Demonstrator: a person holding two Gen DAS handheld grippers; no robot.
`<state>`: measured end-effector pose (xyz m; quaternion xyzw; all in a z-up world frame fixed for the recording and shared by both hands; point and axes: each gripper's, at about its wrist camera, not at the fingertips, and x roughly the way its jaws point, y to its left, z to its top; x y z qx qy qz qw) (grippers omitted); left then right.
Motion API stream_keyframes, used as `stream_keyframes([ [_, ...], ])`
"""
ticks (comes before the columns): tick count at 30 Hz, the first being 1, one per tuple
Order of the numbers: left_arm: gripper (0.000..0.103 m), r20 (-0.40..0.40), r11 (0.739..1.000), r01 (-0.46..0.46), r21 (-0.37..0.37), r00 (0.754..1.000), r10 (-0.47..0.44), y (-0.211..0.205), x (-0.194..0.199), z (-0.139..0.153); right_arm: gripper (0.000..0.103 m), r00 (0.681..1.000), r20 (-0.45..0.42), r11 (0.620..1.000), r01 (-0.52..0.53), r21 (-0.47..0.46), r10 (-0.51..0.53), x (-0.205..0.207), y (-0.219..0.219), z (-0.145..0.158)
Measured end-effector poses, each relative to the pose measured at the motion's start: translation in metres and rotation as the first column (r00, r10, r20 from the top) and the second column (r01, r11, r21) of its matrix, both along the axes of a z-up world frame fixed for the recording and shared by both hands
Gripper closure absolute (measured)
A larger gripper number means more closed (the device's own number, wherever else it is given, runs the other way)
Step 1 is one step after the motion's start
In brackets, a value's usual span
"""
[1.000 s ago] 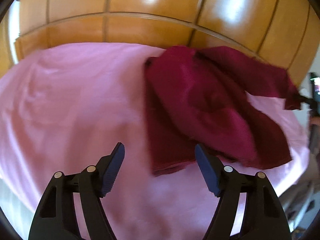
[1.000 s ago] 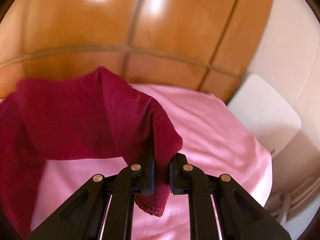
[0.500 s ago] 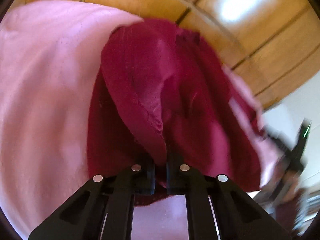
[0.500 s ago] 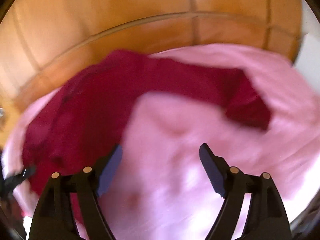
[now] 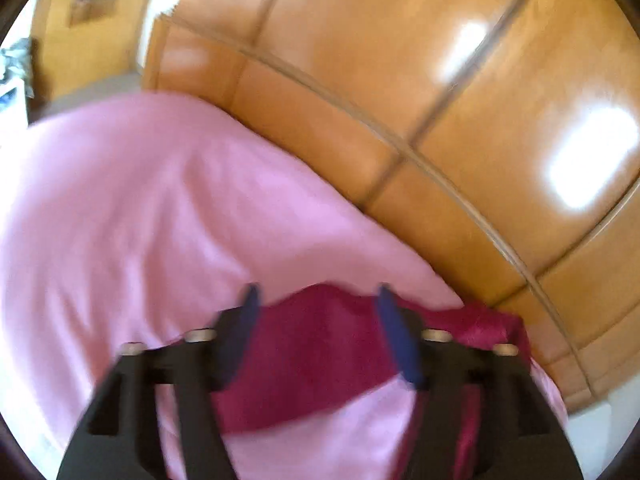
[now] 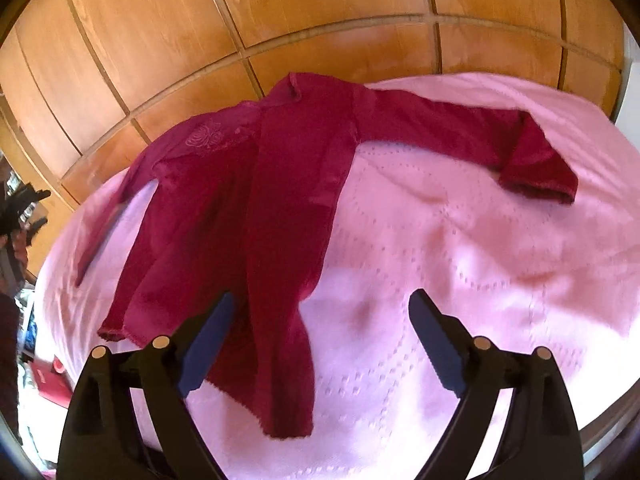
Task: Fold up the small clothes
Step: 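Lift the sweater with both grippers and shake it out flat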
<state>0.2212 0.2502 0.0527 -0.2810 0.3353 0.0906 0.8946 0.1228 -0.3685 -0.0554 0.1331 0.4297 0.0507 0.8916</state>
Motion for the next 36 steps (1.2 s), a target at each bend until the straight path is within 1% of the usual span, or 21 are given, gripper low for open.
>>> stream_keyframes([
  [1, 0.035, 0.005, 1.0, 0.023, -0.007, 1.0, -0.023, -0.008, -0.001, -0.003, 0.014, 1.0, -0.012, 1.0, 0.002, 0.017, -0.002, -0.003, 0.0, -0.003],
  [3, 0.035, -0.009, 0.989, 0.142, -0.031, 0.99, -0.142, -0.023, -0.016, -0.02, 0.014, 0.999, -0.036, 0.999, 0.0, 0.05, 0.002, -0.003, -0.001, -0.008],
  [4, 0.035, -0.013, 0.976, 0.213, -0.043, 0.977, -0.214, -0.037, -0.023, -0.031, 0.014, 0.999, -0.049, 0.998, -0.001, 0.062, 0.004, -0.003, 0.0, -0.011],
  [6, 0.039, -0.029, 0.926, 0.366, -0.096, 0.928, -0.37, -0.072, -0.036, -0.056, 0.017, 0.997, -0.074, 0.997, -0.007, 0.074, 0.012, -0.002, 0.005, -0.018],
  [8, 0.041, -0.051, 0.863, 0.482, -0.151, 0.868, -0.494, -0.107, -0.05, -0.085, 0.029, 0.995, -0.091, 0.996, -0.02, 0.088, 0.028, 0.0, 0.009, -0.023],
  [10, 0.041, -0.081, 0.791, 0.573, -0.216, 0.797, -0.599, -0.149, -0.063, -0.113, 0.054, 0.993, -0.11, 0.996, -0.033, 0.077, 0.042, 0.003, 0.014, -0.027],
  [11, 0.041, -0.098, 0.764, 0.603, -0.229, 0.767, -0.635, -0.167, -0.068, -0.123, 0.062, 0.992, -0.119, 0.997, -0.042, 0.065, 0.049, 0.004, 0.017, -0.029],
  [12, 0.041, -0.121, 0.743, 0.631, -0.224, 0.738, -0.664, -0.185, -0.075, -0.136, 0.077, 0.99, -0.124, 0.997, -0.053, 0.058, 0.06, 0.005, 0.019, -0.031],
  [13, 0.051, -0.142, 0.734, 0.647, -0.207, 0.722, -0.677, -0.199, -0.079, -0.144, 0.085, 0.99, -0.124, 0.997, -0.061, 0.049, 0.067, 0.006, 0.022, -0.03],
  [15, 0.075, -0.167, 0.735, 0.668, -0.119, 0.716, -0.678, -0.219, -0.082, -0.15, 0.093, 0.991, -0.107, 0.997, -0.078, 0.022, 0.08, 0.007, 0.026, -0.023],
  [16, 0.097, -0.162, 0.718, 0.684, -0.128, 0.7, -0.695, -0.223, -0.082, -0.147, 0.094, 0.992, -0.097, 0.996, -0.083, 0.016, 0.084, 0.007, 0.027, -0.02],
  [17, 0.097, -0.155, 0.723, 0.678, -0.137, 0.706, -0.691, -0.224, -0.082, -0.144, 0.094, 0.993, -0.077, 0.996, -0.089, 0.008, 0.089, 0.007, 0.026, -0.012],
  [20, 0.097, -0.11, 0.734, 0.672, -0.098, 0.726, -0.679, -0.214, -0.087, -0.131, 0.095, 0.995, -0.019, 0.996, -0.094, 0.005, 0.094, 0.001, 0.021, 0.009],
  [24, 0.098, -0.041, 0.755, 0.652, -0.067, 0.755, -0.655, -0.165, -0.098, -0.094, 0.095, 0.994, 0.023, 0.994, -0.104, 0.035, 0.103, -0.017, 0.005, 0.03],
  [26, 0.098, -0.032, 0.757, 0.652, -0.042, 0.756, -0.654, -0.146, -0.116, -0.084, 0.095, 0.994, 0.003, 0.993, -0.109, 0.036, 0.109, -0.025, -0.002, 0.029],
  [29, 0.098, -0.069, 0.763, 0.646, -0.011, 0.761, -0.645, -0.135, -0.132, -0.084, 0.095, 0.989, -0.067, 0.991, -0.131, 0.028, 0.133, -0.04, -0.005, 0.009],
  [31, 0.098, -0.105, 0.772, 0.634, -0.04, 0.766, -0.634, -0.127, -0.142, -0.095, 0.095, 0.983, -0.125, 0.991, -0.136, 0.008, 0.136, -0.047, -0.005, -0.009],
  [32, 0.098, -0.129, 0.775, 0.627, -0.084, 0.764, -0.632, -0.124, -0.15, -0.107, 0.095, 0.978, -0.161, 0.991, -0.131, -0.002, 0.129, -0.051, -0.007, -0.021],
  [33, 0.098, -0.154, 0.773, 0.626, -0.1, 0.758, -0.634, -0.127, -0.156, -0.116, 0.095, 0.974, -0.188, 0.992, -0.127, -0.001, 0.125, -0.055, -0.009, -0.03],
  [35, 0.098, -0.202, 0.77, 0.63, -0.1, 0.745, -0.635, -0.133, -0.166, -0.13, 0.095, 0.963, -0.235, 0.991, -0.13, 0.01, 0.129, -0.062, -0.012, -0.044],
  [36, 0.098, -0.223, 0.776, 0.62, -0.112, 0.746, -0.628, -0.134, -0.171, -0.137, 0.093, 0.958, -0.251, 0.99, -0.139, 0.003, 0.136, -0.064, -0.012, -0.048],
])
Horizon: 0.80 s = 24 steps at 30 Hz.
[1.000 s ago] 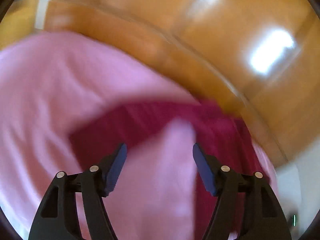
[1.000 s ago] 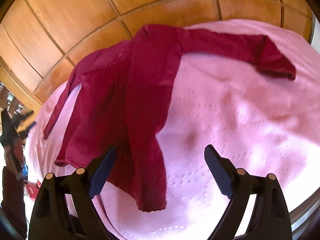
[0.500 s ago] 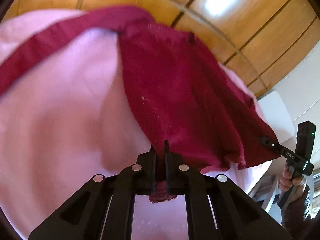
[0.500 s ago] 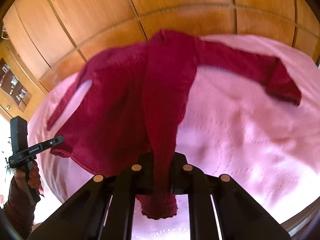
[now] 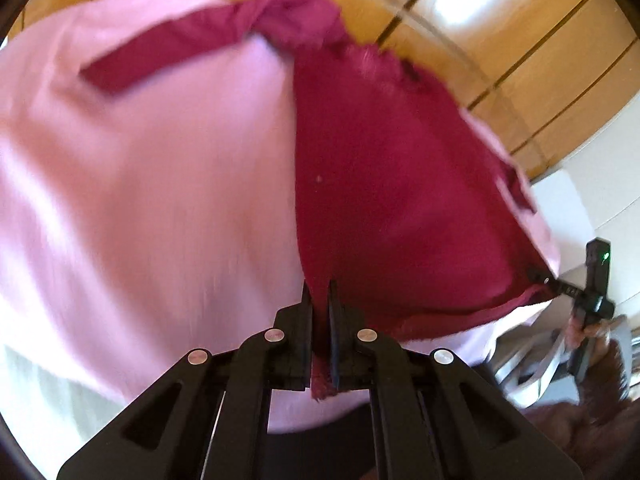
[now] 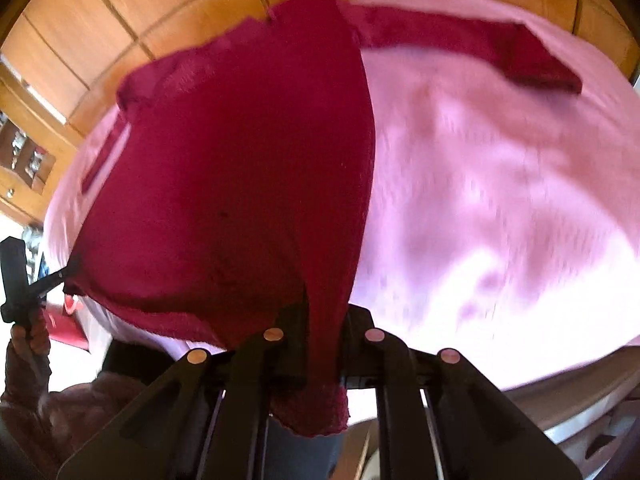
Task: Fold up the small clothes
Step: 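Lift the sweater with both grippers and shake it out flat, then lay the sweater flat on the bed and open both grippers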
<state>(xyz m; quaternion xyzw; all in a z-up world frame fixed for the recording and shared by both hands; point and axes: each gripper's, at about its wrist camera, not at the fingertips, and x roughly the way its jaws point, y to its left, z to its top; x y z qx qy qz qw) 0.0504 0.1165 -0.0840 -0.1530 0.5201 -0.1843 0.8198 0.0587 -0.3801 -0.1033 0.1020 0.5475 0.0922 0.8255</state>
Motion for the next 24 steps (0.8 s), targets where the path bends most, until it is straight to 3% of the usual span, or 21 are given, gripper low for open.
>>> stream_keyframes([
  [3, 0.097, -0.019, 0.999, -0.029, 0.017, 0.999, 0.029, 0.007, 0.003, -0.003, 0.065, 1.0, 0.002, 0.999, 0.01, -0.037, -0.01, 0.001, -0.005, 0.002],
  [4, 0.086, -0.004, 0.998, -0.047, 0.036, 0.999, 0.047, 0.01, 0.006, 0.0, 0.052, 0.999, 0.027, 0.999, 0.024, -0.047, -0.023, 0.004, -0.007, 0.008],
  [5, 0.07, 0.018, 0.995, -0.076, 0.065, 0.997, 0.075, 0.016, 0.011, 0.004, 0.048, 0.996, 0.072, 0.996, 0.049, -0.071, -0.044, 0.005, -0.009, 0.02],
  [7, 0.06, 0.097, 0.961, -0.213, 0.176, 0.975, 0.198, 0.035, 0.023, 0.015, 0.037, 0.985, 0.164, 0.99, 0.081, -0.119, -0.061, 0.01, -0.006, 0.039],
  [8, 0.06, 0.142, 0.934, -0.278, 0.224, 0.957, 0.251, 0.046, 0.032, 0.021, 0.036, 0.98, 0.193, 0.988, 0.084, -0.132, -0.058, 0.01, -0.002, 0.048],
  [12, 0.06, 0.246, 0.86, -0.393, 0.325, 0.913, 0.324, 0.07, 0.062, 0.031, 0.03, 0.959, 0.282, 0.992, 0.002, -0.13, 0.035, 0.029, 0.042, 0.062],
  [17, 0.06, 0.303, 0.825, -0.438, 0.358, 0.89, 0.341, 0.085, 0.107, 0.03, 0.03, 0.943, 0.282, 0.982, -0.148, -0.118, 0.176, 0.058, 0.12, 0.041],
  [21, 0.06, 0.349, 0.796, -0.357, 0.489, 0.916, 0.196, 0.069, 0.126, 0.02, 0.03, 0.947, 0.249, 0.978, -0.19, -0.083, 0.205, 0.082, 0.158, 0.016],
  [24, 0.06, 0.341, 0.742, -0.275, 0.611, 0.938, 0.066, 0.055, 0.142, 0.005, 0.03, 0.957, 0.225, 0.983, -0.177, -0.055, 0.185, 0.1, 0.171, 0.001],
])
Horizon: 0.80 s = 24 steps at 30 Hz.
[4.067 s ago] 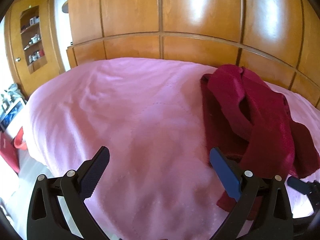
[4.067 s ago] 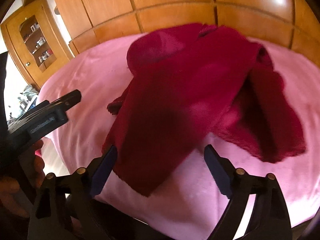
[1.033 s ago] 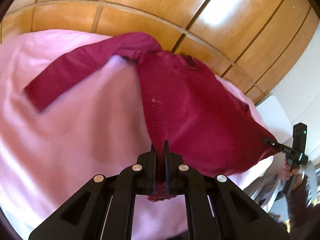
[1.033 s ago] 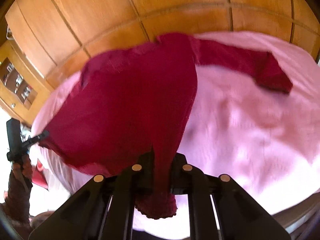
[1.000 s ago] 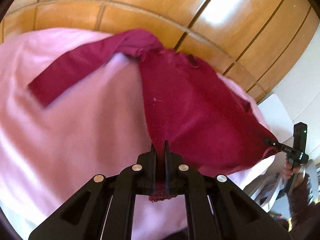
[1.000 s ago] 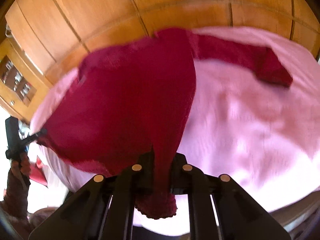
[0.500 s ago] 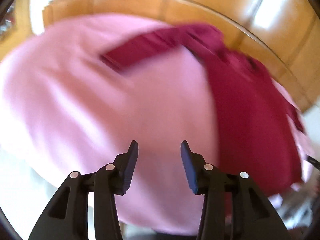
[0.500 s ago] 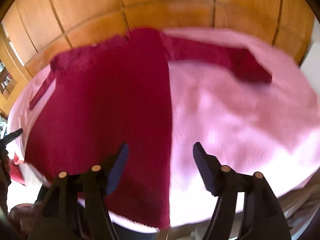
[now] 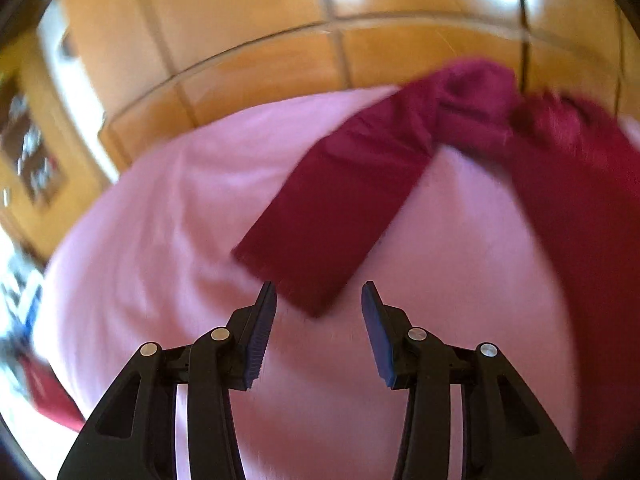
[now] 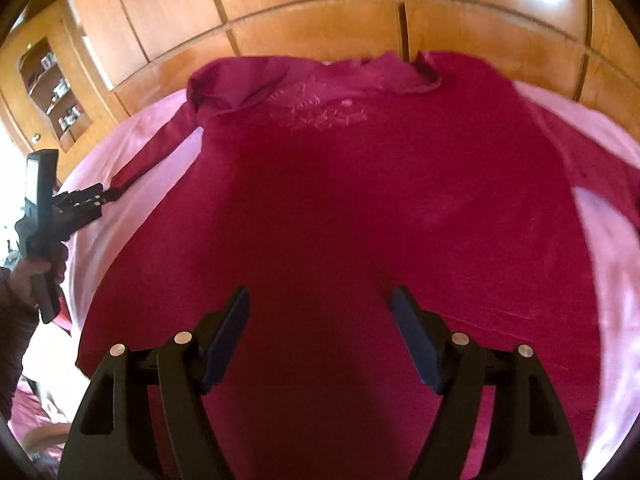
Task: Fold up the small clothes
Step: 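Lay the sweater flat on the bed and open both grippers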
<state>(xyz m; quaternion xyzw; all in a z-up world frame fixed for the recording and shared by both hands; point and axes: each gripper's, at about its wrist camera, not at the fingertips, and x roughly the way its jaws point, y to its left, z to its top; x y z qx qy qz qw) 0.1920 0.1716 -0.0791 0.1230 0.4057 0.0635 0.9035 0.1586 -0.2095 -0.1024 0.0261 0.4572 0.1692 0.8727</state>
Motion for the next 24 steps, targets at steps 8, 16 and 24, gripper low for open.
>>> stream_keyframes([
  [8, 0.099, -0.06, 0.999, -0.02, -0.031, 0.998, 0.018, 0.018, 0.038, -0.014, 0.027, 0.999, 0.038, 1.0, 0.02, -0.01, -0.02, 0.02, 0.012, -0.021],
  [16, 0.099, 0.131, 0.819, -0.007, -0.573, 0.986, 0.1, 0.098, -0.008, 0.119, 0.021, 0.996, 0.083, 1.0, 0.012, 0.005, -0.013, 0.015, 0.007, -0.024],
  [24, 0.099, 0.065, 0.703, -0.181, -0.688, 0.949, 0.308, 0.172, 0.01, 0.153, 0.019, 0.995, 0.095, 1.0, 0.009, -0.007, -0.009, 0.015, 0.01, -0.025],
])
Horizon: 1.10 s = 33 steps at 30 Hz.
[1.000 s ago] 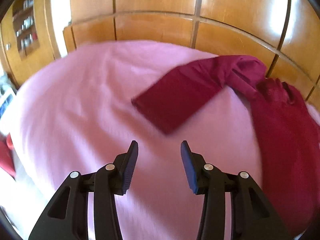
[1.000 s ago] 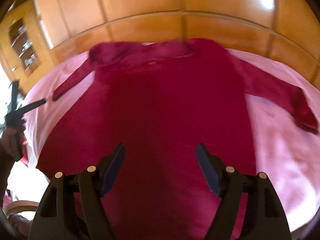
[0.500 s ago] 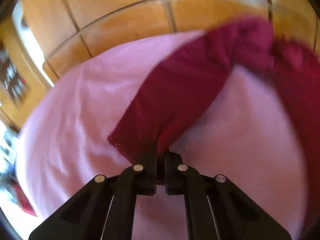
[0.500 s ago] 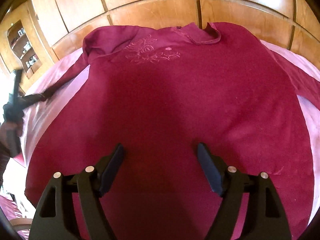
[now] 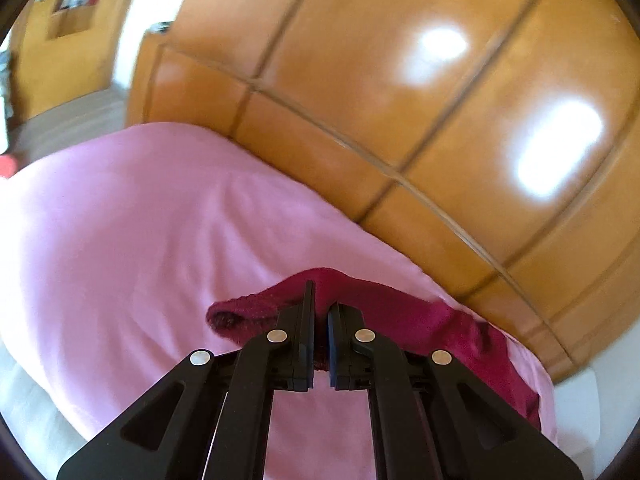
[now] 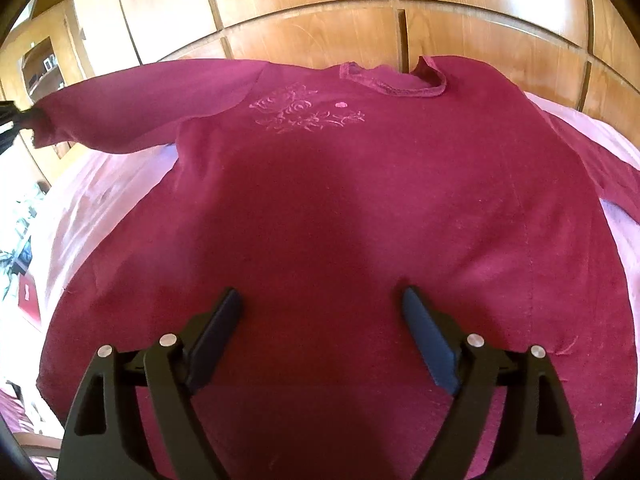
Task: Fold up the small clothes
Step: 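Lay the sweater flat on the bed and open both grippers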
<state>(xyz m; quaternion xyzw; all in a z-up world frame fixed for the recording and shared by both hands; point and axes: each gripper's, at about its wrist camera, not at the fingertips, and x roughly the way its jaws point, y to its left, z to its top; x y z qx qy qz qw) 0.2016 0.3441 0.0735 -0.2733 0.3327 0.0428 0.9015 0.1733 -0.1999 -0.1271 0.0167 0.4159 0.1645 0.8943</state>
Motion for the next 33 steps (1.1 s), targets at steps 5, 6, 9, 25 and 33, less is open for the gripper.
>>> stream_keyframes([
  [5, 0.1, -0.187, 0.994, -0.105, 0.043, 0.976, 0.111, 0.032, 0.062, -0.056, 0.018, 1.0, 0.009, 1.0, 0.003, -0.011, -0.003, -0.001, 0.001, -0.003],
  [6, 0.099, -0.225, 0.993, -0.113, 0.043, 0.967, 0.12, 0.039, 0.077, -0.073, 0.018, 1.0, 0.009, 1.0, 0.004, -0.014, -0.004, -0.001, 0.002, -0.003],
  [9, 0.1, -0.31, 0.986, -0.163, -0.038, 0.94, 0.143, 0.059, 0.099, -0.112, 0.018, 1.0, 0.013, 1.0, 0.006, -0.024, -0.005, -0.001, 0.003, -0.005],
  [25, 0.056, -0.241, 0.949, -0.24, -0.206, 0.952, 0.188, 0.079, 0.053, -0.157, 0.015, 1.0, 0.026, 0.998, 0.009, -0.07, -0.007, 0.0, 0.01, -0.007],
  [33, 0.098, -0.249, 0.959, -0.283, 0.025, 0.927, 0.28, 0.059, 0.071, -0.161, 0.015, 0.999, 0.03, 0.996, 0.014, -0.084, -0.011, 0.001, 0.012, -0.008],
])
